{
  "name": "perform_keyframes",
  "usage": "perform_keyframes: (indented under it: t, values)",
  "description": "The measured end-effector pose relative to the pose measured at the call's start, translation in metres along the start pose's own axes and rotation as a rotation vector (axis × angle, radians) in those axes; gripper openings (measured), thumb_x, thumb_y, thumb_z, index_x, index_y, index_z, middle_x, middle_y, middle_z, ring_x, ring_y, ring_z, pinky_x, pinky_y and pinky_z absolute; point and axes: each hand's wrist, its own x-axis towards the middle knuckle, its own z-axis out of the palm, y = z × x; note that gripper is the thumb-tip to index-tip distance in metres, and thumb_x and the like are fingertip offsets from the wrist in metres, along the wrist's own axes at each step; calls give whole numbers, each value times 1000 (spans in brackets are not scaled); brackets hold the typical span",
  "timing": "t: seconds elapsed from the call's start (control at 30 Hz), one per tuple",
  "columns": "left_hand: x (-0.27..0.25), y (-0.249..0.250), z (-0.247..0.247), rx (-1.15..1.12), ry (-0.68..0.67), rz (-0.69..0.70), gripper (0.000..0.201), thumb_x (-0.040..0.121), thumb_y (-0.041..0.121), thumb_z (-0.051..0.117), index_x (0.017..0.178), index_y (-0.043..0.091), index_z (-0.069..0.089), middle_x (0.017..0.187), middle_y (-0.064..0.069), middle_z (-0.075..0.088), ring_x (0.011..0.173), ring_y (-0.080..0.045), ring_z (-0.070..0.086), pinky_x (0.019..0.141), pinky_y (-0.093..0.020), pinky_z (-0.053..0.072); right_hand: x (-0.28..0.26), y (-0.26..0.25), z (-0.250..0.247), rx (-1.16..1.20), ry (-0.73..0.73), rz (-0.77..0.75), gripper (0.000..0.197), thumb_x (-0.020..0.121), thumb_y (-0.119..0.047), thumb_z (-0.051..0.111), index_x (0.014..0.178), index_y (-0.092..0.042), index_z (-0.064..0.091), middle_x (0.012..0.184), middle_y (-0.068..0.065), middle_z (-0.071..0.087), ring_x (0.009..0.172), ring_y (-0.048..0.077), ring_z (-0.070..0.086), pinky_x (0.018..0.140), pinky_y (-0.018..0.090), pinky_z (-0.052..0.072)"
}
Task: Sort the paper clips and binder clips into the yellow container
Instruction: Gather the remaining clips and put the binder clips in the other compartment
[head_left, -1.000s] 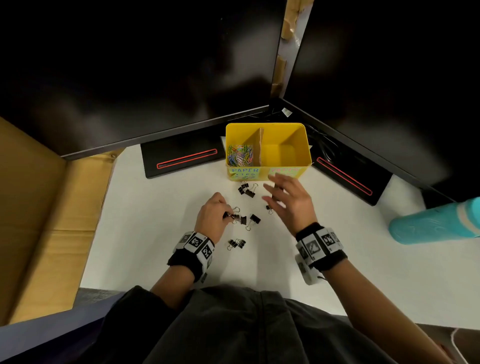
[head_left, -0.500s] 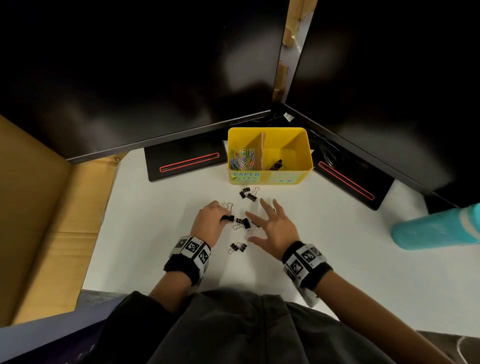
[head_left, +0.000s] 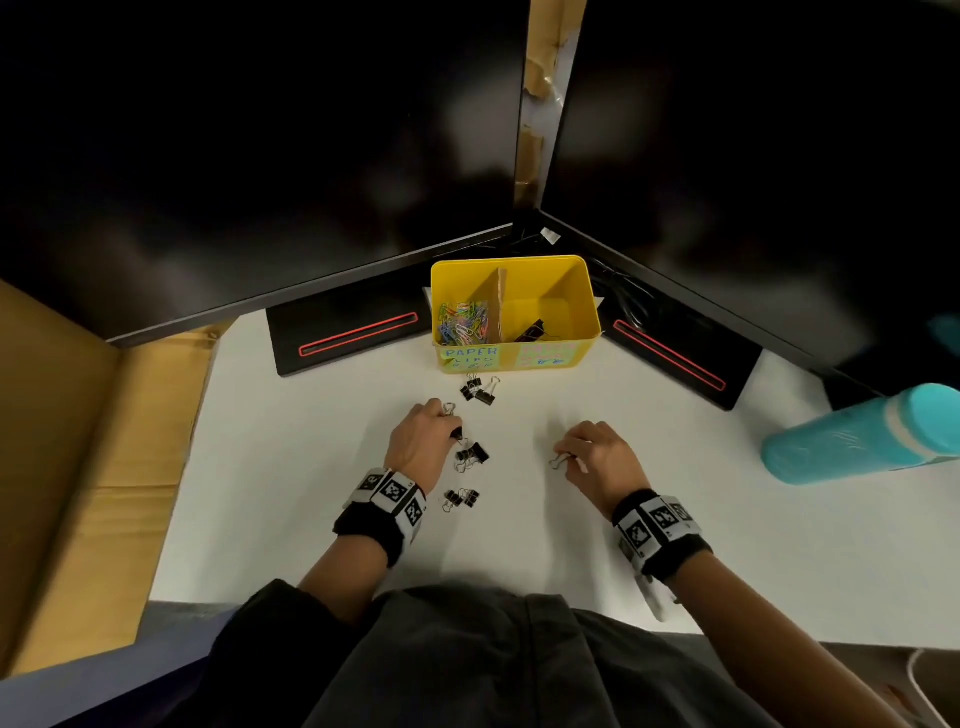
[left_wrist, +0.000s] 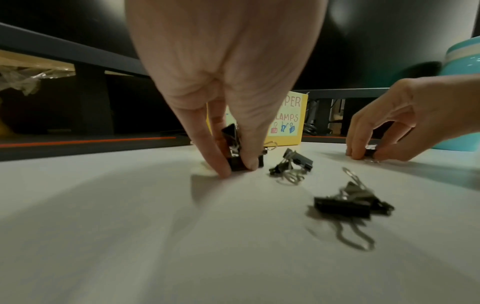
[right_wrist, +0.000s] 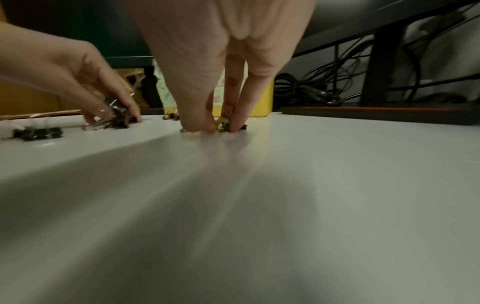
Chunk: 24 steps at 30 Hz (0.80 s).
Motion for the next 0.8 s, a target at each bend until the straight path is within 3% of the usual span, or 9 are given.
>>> perform_keyframes:
  t: [0.17, 0.3, 0.37, 0.43, 0.53, 0.6, 0.7, 0.73, 0.8]
  values:
    - [6, 13, -21, -27, -94, 69, 17, 87, 12, 59, 104, 12, 65, 96, -15, 54, 89, -33, 58, 73, -37, 49, -2, 24, -18, 43, 121, 302, 22, 60, 5, 71, 76, -10, 72, 80, 12, 67, 73, 33, 59, 64, 31, 46]
    - [13, 54, -53, -215, 220, 231, 22, 84, 12, 64, 105, 13, 65, 96, -12, 56, 82, -26, 59, 73, -34, 53, -1, 35, -37, 110, 201, 430, 22, 62, 3, 73, 81, -9, 73, 87, 15, 67, 79, 33, 61, 69, 33, 50]
    - [31, 79, -67, -286, 344, 288, 23, 84, 10, 65, 106, 12, 65, 98, -12, 56, 84, -25, 58, 76, -32, 53, 3, 34, -45, 146, 258, 406, 21, 64, 1, 73, 82, -10, 73, 88, 13, 67, 80, 30, 61, 72, 40, 54]
    - [54, 95, -73, -286, 365, 285, 25, 85, 10, 63, 110, 11, 64, 102, -12, 57, 92, -25, 57, 83, -33, 53, 11, 30, -52, 166, 307, 359, 21, 66, 1, 73, 83, -12, 72, 89, 9, 65, 78, 26, 61, 71, 43, 56]
    - [80, 100, -67, -80, 302, 226, 28, 87, 16, 61, 115, 12, 62, 125, -14, 50, 116, -30, 47, 86, -44, 55, 30, 21, -61, 201, 389, 271, 22, 69, 3, 69, 85, -12, 69, 90, 7, 63, 78, 22, 59, 71, 41, 56]
    - [82, 98, -66, 29, 378, 238, 27, 85, 18, 64, 112, 15, 65, 134, -15, 48, 123, -35, 42, 85, -44, 53, 43, 10, -68, 188, 454, 188, 20, 71, 2, 67, 86, -11, 69, 91, 7, 63, 83, 23, 57, 72, 38, 55]
    - [65, 89, -60, -72, 586, 357, 18, 83, 12, 64, 100, 9, 69, 114, -13, 63, 105, -32, 55, 77, -42, 56, 69, -4, -78, 133, 496, 93, 16, 74, -1, 67, 88, -9, 68, 93, 9, 63, 88, 24, 55, 73, 32, 50]
    - [57, 80, -53, -120, 579, 415, 16, 84, 10, 62, 98, 7, 69, 105, -12, 66, 99, -29, 57, 73, -41, 57, 77, -8, -79, 118, 488, 66, 15, 75, 0, 67, 88, -8, 68, 94, 10, 63, 88, 24, 54, 72, 31, 49]
    - [37, 56, -33, -164, 402, 493, 19, 86, 11, 61, 103, 10, 69, 104, -7, 67, 100, -23, 58, 76, -41, 57, 91, -14, -80, 91, 463, 5, 17, 76, 2, 65, 89, -8, 68, 95, 11, 63, 89, 26, 55, 71, 31, 49]
